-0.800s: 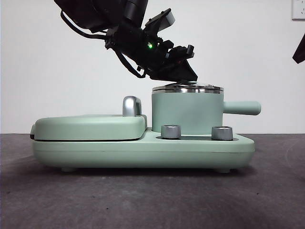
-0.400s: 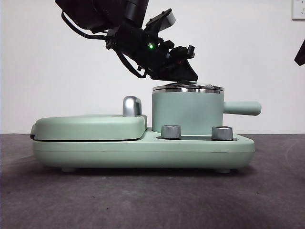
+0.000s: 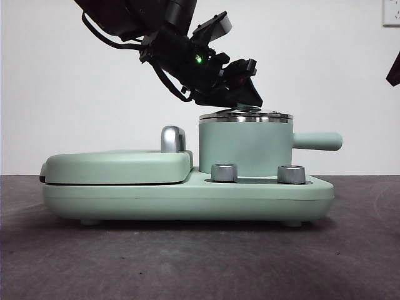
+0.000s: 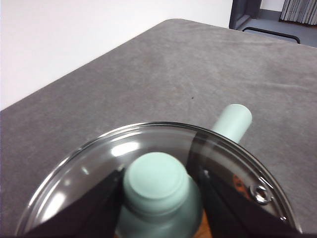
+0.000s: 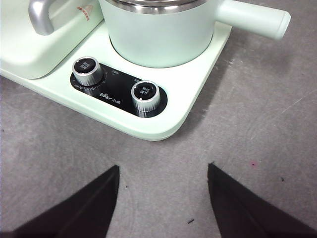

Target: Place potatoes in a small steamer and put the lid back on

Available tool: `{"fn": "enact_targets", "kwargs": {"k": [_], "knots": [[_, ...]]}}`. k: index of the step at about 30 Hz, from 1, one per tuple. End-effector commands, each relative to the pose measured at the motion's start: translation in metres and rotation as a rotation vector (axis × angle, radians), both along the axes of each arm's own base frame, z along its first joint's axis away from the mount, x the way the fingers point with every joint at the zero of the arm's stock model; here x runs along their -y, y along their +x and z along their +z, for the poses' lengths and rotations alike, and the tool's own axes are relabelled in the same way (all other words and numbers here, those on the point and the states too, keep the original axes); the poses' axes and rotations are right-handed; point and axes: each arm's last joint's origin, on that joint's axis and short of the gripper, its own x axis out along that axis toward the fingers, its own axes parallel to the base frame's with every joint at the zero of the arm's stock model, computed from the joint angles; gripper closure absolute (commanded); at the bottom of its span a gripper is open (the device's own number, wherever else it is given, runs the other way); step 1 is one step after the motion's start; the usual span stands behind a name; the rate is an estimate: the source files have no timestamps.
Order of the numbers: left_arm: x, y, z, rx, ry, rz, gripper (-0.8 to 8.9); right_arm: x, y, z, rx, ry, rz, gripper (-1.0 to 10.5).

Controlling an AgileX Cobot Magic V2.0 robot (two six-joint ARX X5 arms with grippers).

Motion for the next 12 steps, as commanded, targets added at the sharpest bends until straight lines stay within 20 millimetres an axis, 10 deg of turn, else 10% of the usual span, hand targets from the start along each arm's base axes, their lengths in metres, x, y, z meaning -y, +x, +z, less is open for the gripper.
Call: {"fn": "enact_targets", "kwargs": {"k": [1, 12], "knots": [[0.001, -0.001, 0.005, -0.019, 0.007, 0.006, 4.87, -0.001, 0.001, 0.001, 0.004, 0.007, 0.0, 6.7], [-0.027, -0.028, 0.064, -0.082, -0.058, 0.053, 4.75, -0.001, 0.0, 0.001, -0.005, 0.003, 0.0, 6.7]]}}
